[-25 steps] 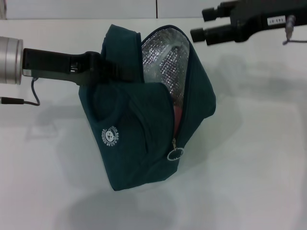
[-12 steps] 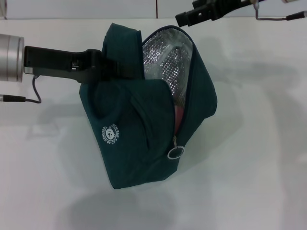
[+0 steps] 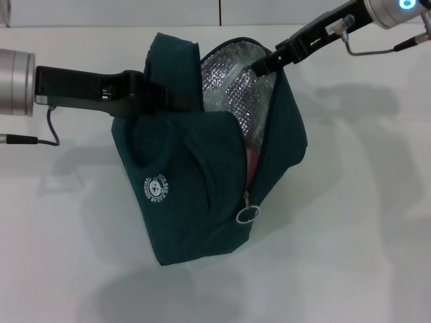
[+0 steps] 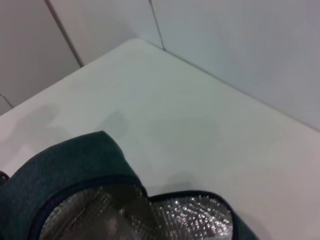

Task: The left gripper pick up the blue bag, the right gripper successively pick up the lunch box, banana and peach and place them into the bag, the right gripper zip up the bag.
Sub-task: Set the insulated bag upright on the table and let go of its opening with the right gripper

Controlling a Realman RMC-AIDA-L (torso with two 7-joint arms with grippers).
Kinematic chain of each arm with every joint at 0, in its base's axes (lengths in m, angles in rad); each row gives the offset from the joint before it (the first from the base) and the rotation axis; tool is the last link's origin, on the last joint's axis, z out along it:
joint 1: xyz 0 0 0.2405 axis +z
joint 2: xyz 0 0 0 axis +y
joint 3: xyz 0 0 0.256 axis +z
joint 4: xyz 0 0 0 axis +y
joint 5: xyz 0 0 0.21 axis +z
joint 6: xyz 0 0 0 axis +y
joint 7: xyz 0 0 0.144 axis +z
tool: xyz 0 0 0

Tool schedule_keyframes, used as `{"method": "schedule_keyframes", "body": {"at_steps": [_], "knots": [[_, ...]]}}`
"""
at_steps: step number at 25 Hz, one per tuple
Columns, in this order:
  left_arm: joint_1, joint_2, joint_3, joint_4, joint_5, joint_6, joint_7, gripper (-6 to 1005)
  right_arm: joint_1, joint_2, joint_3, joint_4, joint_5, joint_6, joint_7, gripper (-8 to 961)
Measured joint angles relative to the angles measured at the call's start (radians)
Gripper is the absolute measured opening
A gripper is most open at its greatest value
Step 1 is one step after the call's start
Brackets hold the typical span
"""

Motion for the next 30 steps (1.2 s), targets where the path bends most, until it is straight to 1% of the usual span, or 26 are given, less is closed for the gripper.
{"method": "schedule_keyframes", "body": {"at_steps": [9,14,19,22,25,28,30], "knots": [[0.003,-0.002,0.0,0.0,0.0,0.0,0.002,35,-0.002,0.001,0.0,0.012,-0.001,0.0,0.005,701],[0.005,-0.002,0.0,-0.017,0.0,0.0,0.008,35,-0.009,0.001,-0.001,0.01,0.007,-0.004,-0.015,584],[0.005,0.002,0.0,-0.037,0.0,0.0,0.019,35,-0.011,0.001,-0.014,0.006,0.012,-0.008,-0.019,468],[0.004,0.002,0.0,-0.037,0.0,0.0,0.021,35,-0.019,0.002,-0.014,0.001,0.013,-0.008,-0.02,239],[0.003,0.002,0.0,-0.037,-0.002,0.0,0.021,35,-0.022,0.002,-0.014,0.0,0.019,-0.004,-0.026,136],[0.002,-0.001,0.0,-0.037,-0.007,-0.001,0.021,35,-0.038,0.002,-0.006,-0.028,0.041,-0.003,-0.033,33],[0.0,-0.002,0.0,-0.037,-0.016,-0.007,0.021,35,-0.064,0.001,-0.004,-0.076,0.059,-0.003,-0.033,23]]}}
